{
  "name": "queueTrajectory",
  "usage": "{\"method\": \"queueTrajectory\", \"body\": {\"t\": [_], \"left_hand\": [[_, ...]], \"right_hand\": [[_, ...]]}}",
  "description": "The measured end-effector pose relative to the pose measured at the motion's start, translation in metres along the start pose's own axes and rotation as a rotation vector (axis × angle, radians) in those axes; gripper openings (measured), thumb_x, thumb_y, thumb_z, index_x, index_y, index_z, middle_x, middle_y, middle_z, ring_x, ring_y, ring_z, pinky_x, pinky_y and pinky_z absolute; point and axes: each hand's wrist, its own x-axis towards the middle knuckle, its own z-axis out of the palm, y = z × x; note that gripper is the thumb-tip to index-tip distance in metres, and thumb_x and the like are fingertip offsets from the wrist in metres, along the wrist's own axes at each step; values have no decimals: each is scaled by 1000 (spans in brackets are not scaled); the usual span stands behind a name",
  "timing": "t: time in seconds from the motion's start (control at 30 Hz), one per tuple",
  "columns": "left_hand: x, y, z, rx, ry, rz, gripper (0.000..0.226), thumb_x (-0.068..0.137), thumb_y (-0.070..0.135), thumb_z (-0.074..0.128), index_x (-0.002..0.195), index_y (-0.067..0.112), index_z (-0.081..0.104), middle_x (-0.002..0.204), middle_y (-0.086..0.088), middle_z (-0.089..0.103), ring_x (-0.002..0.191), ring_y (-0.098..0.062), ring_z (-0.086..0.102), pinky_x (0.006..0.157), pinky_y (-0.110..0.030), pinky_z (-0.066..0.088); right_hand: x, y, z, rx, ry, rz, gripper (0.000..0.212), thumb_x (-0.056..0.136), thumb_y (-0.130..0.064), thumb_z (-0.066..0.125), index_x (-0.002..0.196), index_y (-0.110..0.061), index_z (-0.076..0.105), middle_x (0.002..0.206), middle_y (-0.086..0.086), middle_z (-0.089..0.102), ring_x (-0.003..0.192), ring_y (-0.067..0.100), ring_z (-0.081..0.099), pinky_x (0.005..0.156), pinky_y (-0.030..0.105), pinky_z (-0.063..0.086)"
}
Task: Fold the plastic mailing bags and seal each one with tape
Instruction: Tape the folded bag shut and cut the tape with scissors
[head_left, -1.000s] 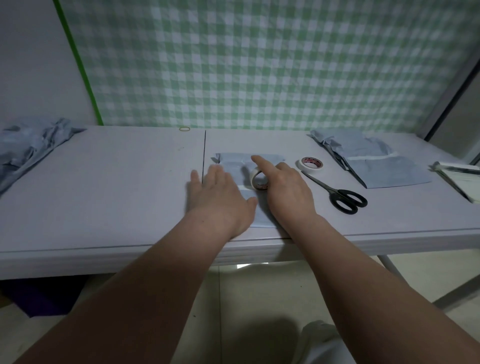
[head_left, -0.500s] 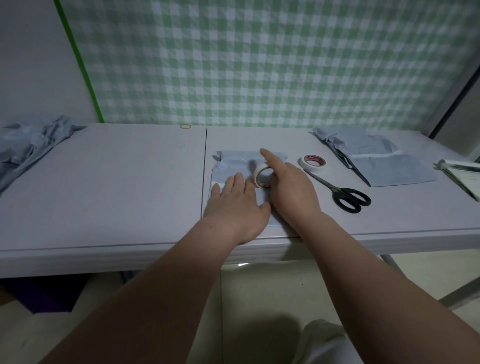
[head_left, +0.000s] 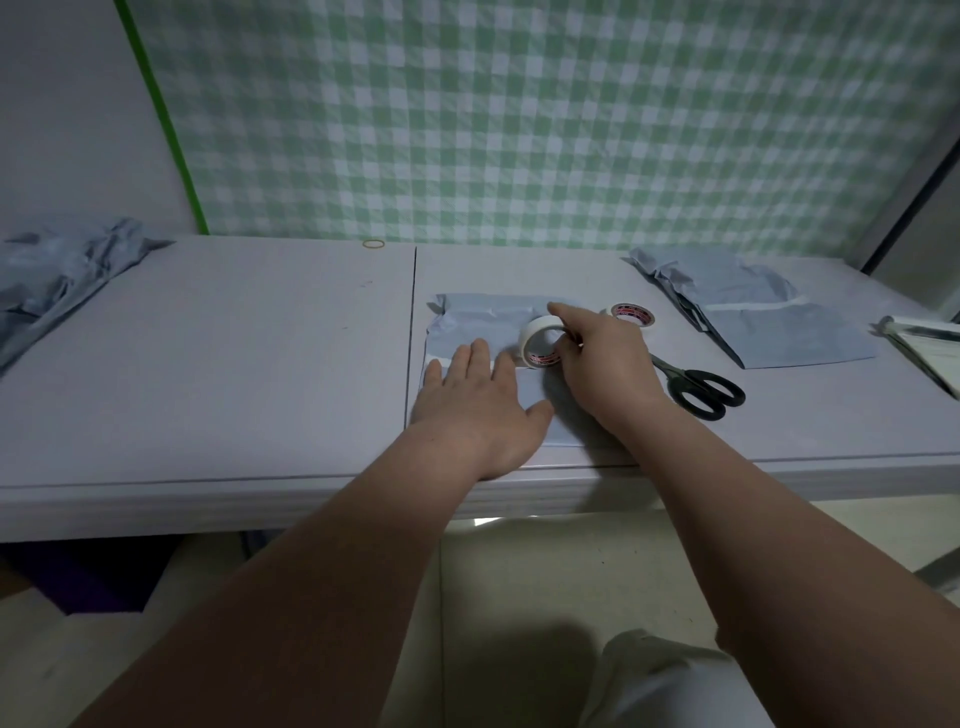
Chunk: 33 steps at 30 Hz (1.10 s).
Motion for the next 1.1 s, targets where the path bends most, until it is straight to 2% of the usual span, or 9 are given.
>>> {"method": "queueTrajectory", "body": {"t": [0.17,0.27,0.5,0.73,0.8,0.93,1.1], "left_hand": [[0,0,0,-9,-1,-1,73,96,57,18,152,16,-6,159,-8,-15,146,-23,-14,118,-44,-7],[0,0,0,-14,-5,-3,73,96,57,18,152,16,-7,159,-8,-16,146,-22,-15,118,-44,-7],[-1,-1,1,-16,-3,1,73,96,57,17,152,16,-7,159,-9,-16,146,-23,-15,118,-44,-7],[0,0,1,-13,-4,0,73,96,58,17,152,17,-7,159,-8,-16,146,-22,-15,118,-45,-7],[0,-1,1,-9,-2,2,74,96,58,17,152,17,-7,159,-9,-16,146,-22,-15,118,-45,-8],[0,-1,1,-8,3,4,74,96,59,17,152,18,-8,159,-9,-16,146,-23,-15,118,-46,-8],[1,-1,2,20,3,9,72,95,60,15,153,22,-6,159,-10,-15,146,-24,-16,118,-48,-7]], "right_hand": [[2,7,-7,-48,-7,15,45,92,-6,45,133,-19,54,122,13,64,113,32,55,94,37,43],[1,8,-11,-67,-20,20,47,91,-4,44,134,-21,54,119,16,63,111,33,54,93,37,43],[-1,6,-18,-202,-64,-46,53,90,-1,41,139,-20,47,111,18,58,109,35,51,82,33,38],[-4,-9,-20,-430,-88,-130,51,90,1,36,139,-10,41,108,18,52,98,35,52,73,38,42],[-5,-13,-18,-497,-97,-143,51,92,0,35,142,-11,35,111,17,50,100,34,50,66,35,36],[-7,-18,-12,-631,-83,-190,51,94,-3,35,144,-13,29,117,15,48,105,32,48,66,31,28],[-8,-21,-8,-695,-60,-237,47,95,-4,37,141,-12,30,117,14,46,105,31,47,60,33,32]]}}
